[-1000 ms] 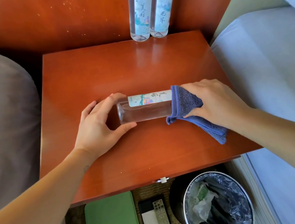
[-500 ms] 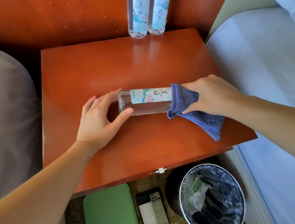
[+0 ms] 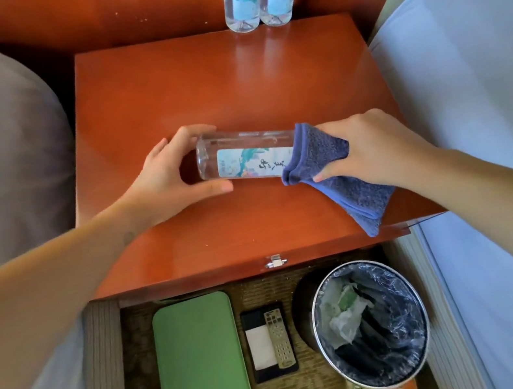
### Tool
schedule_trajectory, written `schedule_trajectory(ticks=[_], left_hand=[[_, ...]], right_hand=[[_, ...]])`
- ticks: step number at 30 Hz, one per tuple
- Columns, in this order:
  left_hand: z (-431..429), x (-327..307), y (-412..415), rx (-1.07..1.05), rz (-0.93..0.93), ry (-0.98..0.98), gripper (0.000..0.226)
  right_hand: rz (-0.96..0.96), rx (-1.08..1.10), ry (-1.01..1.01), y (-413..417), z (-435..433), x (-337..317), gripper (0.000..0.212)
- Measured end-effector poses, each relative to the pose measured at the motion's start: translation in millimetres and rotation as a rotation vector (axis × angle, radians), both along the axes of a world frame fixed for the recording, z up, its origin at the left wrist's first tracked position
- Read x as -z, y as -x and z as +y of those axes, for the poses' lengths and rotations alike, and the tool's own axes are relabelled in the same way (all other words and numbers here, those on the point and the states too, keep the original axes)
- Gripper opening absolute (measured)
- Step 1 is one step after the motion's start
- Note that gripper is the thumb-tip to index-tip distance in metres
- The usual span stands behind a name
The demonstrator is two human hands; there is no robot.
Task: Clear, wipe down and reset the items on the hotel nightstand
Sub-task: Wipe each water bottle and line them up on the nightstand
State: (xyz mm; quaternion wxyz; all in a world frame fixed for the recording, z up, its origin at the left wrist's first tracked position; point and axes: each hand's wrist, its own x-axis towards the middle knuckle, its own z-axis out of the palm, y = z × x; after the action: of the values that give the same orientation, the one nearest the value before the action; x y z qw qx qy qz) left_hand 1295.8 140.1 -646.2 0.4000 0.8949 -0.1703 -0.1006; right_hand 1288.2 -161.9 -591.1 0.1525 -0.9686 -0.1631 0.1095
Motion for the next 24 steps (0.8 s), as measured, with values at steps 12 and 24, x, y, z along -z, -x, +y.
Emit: schedule_trajectory(ticks=[12, 24], left_hand=[[-6.4, -14.5, 32.4, -0.094, 0.009, 0.081, 0.06], [-4.2, -10.9, 35.7, -0.125, -0.034, 0.08, 0.067]], right_hand=[[-0.039, -0.107, 0.057, 4.9, 14.1, -0.1, 0.07], [-0.039, -0.238, 0.09, 0.2, 54.4, -13.2, 0.081]])
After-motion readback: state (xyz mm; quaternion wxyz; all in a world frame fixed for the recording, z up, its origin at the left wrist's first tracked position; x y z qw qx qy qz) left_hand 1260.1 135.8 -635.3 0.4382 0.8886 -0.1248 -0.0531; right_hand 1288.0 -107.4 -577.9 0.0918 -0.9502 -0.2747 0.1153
